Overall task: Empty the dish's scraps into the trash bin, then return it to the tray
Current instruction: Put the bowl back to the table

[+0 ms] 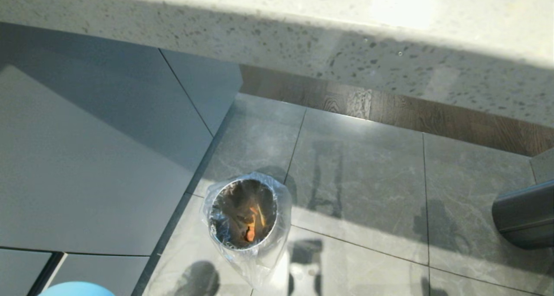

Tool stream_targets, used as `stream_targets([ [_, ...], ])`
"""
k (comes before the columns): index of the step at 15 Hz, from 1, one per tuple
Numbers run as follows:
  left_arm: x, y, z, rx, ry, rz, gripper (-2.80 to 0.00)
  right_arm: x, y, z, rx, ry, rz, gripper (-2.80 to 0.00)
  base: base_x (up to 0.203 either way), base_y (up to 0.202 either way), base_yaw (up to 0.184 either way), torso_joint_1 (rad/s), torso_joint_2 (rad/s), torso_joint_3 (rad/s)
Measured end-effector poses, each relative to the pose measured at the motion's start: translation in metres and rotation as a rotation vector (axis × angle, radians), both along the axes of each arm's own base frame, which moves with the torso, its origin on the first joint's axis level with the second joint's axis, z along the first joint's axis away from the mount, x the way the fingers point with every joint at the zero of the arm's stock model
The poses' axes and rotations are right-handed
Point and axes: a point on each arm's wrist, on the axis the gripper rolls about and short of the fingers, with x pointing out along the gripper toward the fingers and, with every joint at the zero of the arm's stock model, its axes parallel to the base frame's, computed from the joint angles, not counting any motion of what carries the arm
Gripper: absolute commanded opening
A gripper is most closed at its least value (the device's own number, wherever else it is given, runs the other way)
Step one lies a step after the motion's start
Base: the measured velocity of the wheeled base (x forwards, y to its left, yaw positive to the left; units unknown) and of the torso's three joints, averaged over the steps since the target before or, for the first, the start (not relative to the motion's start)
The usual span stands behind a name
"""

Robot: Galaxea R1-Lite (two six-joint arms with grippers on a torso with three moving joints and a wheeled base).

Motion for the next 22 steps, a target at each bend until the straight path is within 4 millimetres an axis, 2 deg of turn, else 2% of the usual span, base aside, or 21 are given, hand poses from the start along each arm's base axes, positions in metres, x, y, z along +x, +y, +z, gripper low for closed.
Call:
stream_targets([
  [22,-0.0001,0.0000,0.0000,-0.012,-0.002,0.002,-2.80,0.0000,0.0000,0.0000,0.000,0.000,0.000,-2.80,0.000,0.000,0.000,0.000,0.00,0.000],
])
